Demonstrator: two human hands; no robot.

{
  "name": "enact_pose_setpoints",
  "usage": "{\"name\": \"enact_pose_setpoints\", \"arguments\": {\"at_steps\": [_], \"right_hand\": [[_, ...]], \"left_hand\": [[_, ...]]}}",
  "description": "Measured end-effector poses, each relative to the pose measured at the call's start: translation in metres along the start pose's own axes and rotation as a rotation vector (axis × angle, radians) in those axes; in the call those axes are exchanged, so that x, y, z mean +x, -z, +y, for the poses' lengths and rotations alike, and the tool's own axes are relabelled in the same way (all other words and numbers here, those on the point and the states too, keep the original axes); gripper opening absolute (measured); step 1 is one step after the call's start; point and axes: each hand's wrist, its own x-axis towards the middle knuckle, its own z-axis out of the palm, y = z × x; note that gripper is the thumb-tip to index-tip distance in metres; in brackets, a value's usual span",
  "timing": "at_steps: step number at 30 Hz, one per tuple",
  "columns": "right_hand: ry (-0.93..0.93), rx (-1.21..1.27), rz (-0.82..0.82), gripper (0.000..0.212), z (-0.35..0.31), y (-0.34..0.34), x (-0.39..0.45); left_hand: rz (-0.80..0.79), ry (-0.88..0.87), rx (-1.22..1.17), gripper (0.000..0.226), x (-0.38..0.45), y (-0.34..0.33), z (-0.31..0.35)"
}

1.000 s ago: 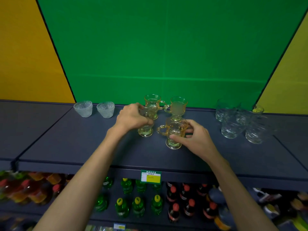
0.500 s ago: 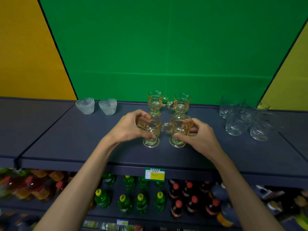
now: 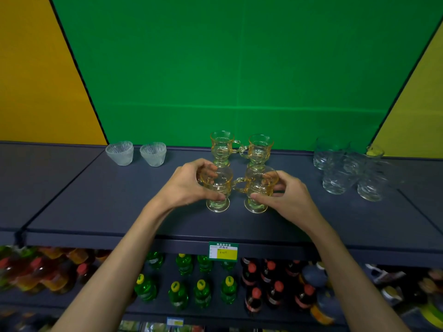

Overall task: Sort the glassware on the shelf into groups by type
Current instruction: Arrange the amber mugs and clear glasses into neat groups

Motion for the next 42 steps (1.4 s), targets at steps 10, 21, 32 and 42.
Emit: {"name": "enact_pose_setpoints", "arguments": {"at_steps": [10, 21, 32, 42], "right_hand": [[-0.086, 0.347, 0.148, 0.018, 0.001, 0.041, 0.034], [-0.135, 0.080, 0.070, 0.085, 0.034, -0.002, 0.121], [-0.095, 0.077, 0.045, 0.060, 0.039, 0.003, 0.128], [-0.049, 0.017, -0.116, 0.052, 0.037, 0.026, 0.104]], "left_hand": [[0.098, 0.105, -0.499, 0.056, 0.006, 0.048, -0.016], [0.092, 0.155, -0.303, 0.026, 0.061, 0.028, -0.051], [0.064, 0.044, 0.530, 0.059, 0.076, 0.020, -0.056], [0.067, 0.092, 0.408, 0.103, 0.109, 0.012, -0.040]]}}
